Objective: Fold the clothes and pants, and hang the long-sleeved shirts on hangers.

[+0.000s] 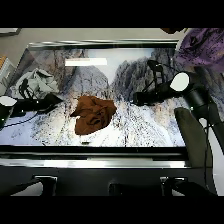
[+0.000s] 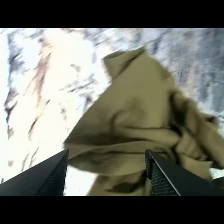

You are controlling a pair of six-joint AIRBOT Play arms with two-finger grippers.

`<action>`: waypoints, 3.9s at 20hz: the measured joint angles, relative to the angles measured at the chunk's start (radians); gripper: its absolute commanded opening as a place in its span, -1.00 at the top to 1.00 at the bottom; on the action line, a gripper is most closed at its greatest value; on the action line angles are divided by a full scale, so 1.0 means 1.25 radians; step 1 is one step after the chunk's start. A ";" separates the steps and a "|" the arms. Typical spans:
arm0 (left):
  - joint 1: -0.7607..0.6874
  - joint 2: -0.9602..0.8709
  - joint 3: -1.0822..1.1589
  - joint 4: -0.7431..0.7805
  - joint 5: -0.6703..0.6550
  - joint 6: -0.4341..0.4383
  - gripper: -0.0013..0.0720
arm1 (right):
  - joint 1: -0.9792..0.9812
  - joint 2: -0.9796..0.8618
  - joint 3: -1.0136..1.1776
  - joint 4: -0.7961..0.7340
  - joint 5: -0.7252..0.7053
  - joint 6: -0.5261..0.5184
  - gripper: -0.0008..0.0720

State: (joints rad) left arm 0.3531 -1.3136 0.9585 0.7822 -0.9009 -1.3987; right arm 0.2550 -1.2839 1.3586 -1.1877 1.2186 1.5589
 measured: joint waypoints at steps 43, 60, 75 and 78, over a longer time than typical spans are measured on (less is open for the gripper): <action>-0.043 -0.207 -0.004 -0.242 -0.041 0.158 0.94 | 0.021 -0.429 0.000 0.584 -0.253 -0.049 0.90; -0.043 0.179 0.509 0.018 -0.098 0.031 0.94 | -0.021 0.139 0.201 0.018 -0.280 0.061 0.90; -0.043 0.404 0.548 0.488 -0.074 -0.270 0.94 | -0.022 0.309 0.301 -0.316 -0.348 0.248 0.90; -0.043 0.286 0.517 0.511 -0.089 -0.279 0.94 | -0.022 0.153 0.300 -0.339 -0.355 0.318 0.90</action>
State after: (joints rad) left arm 0.2993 -0.9558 1.6047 1.4204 -1.0126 -1.7470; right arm 0.2272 -1.0924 1.7340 -1.6112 0.7746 1.9560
